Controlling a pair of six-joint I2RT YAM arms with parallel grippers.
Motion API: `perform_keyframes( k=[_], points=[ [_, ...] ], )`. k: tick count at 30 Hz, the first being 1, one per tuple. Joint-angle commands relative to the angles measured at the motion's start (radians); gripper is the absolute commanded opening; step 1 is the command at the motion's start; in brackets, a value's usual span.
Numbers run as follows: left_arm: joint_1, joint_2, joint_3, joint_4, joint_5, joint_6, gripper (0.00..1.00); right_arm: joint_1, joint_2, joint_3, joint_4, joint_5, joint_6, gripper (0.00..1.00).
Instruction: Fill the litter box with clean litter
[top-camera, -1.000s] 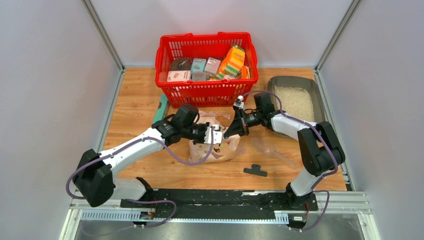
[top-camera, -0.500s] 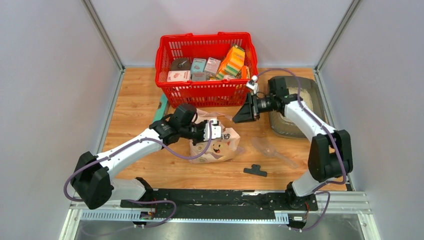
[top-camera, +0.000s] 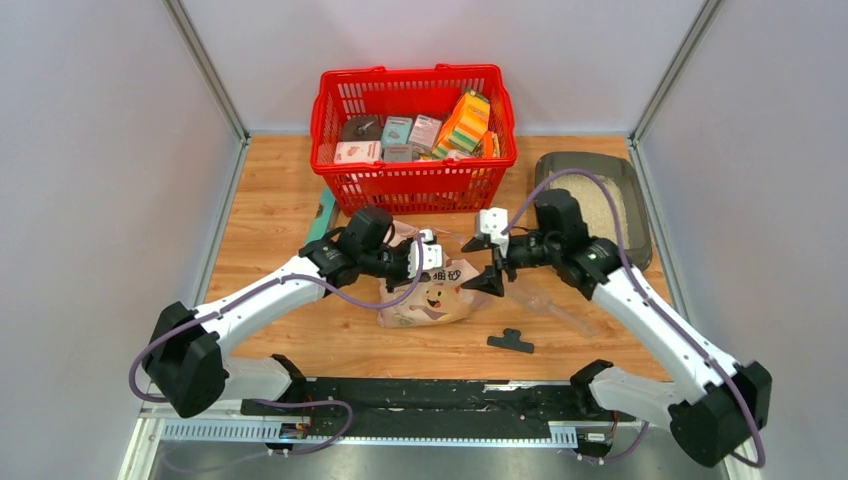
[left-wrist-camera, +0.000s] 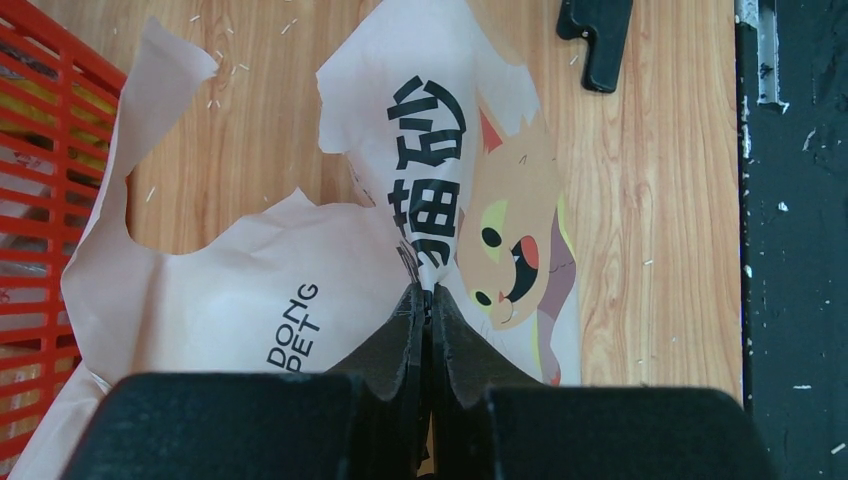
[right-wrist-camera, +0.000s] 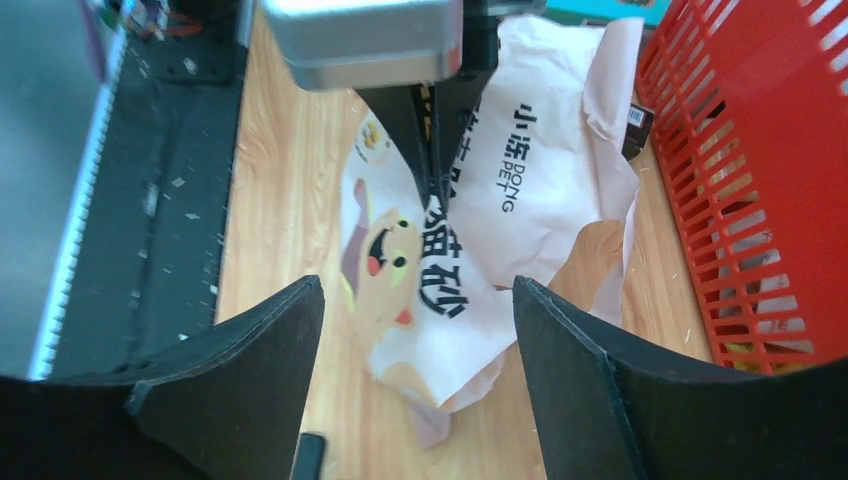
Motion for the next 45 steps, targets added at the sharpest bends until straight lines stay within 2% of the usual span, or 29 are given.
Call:
perform_keyframes(
  k=[1,6,10,16,22,25,26,27,28,29,32,33,36,40,43,45],
  points=[
    [0.006,0.010,0.027,0.000,0.042,-0.047,0.00,0.050,0.104,-0.010,0.108,0.086,-0.198,0.75],
    [0.024,0.010,0.030,0.018,0.065,-0.086,0.00,0.109,0.173,-0.024,0.121,0.136,-0.296,0.75],
    [0.046,0.012,0.028,0.040,0.094,-0.125,0.00,0.116,0.207,-0.033,0.156,0.165,-0.279,0.73],
    [0.066,0.016,0.031,0.061,0.125,-0.156,0.00,0.117,0.248,-0.038,0.099,0.159,-0.337,0.65],
    [0.093,0.022,0.033,0.070,0.145,-0.182,0.00,0.117,0.267,-0.050,0.053,0.181,-0.371,0.54],
    [0.110,0.025,0.035,0.072,0.162,-0.199,0.00,0.116,0.267,-0.056,0.053,0.211,-0.361,0.45],
    [0.115,0.024,0.033,0.066,0.163,-0.202,0.00,0.116,0.268,-0.052,0.047,0.228,-0.350,0.37],
    [0.121,0.013,0.036,0.055,0.177,-0.199,0.07,0.116,0.270,-0.047,0.038,0.234,-0.341,0.31],
    [0.129,0.004,0.038,0.037,0.188,-0.172,0.17,0.116,0.265,-0.043,0.033,0.239,-0.330,0.27],
    [0.144,-0.007,0.035,0.000,0.188,-0.156,0.37,0.116,0.259,-0.037,0.033,0.239,-0.318,0.18],
    [0.178,-0.065,-0.002,-0.052,0.191,-0.040,0.54,0.116,0.244,-0.021,0.029,0.231,-0.247,0.09],
    [0.184,-0.085,-0.007,-0.074,0.188,0.038,0.56,0.116,0.242,-0.021,0.027,0.230,-0.218,0.07],
    [0.196,-0.087,-0.011,-0.184,0.150,0.175,0.57,0.116,0.233,-0.026,0.010,0.222,-0.197,0.04],
    [0.224,-0.038,-0.012,-0.258,0.155,0.269,0.55,0.114,0.214,-0.044,0.005,0.231,-0.178,0.01],
    [0.244,0.013,0.025,-0.415,0.185,0.345,0.49,0.091,0.227,-0.030,0.004,0.239,-0.137,0.00],
    [0.253,0.033,0.036,-0.451,0.192,0.368,0.39,0.076,0.228,-0.029,0.004,0.239,-0.121,0.00]
  ],
)
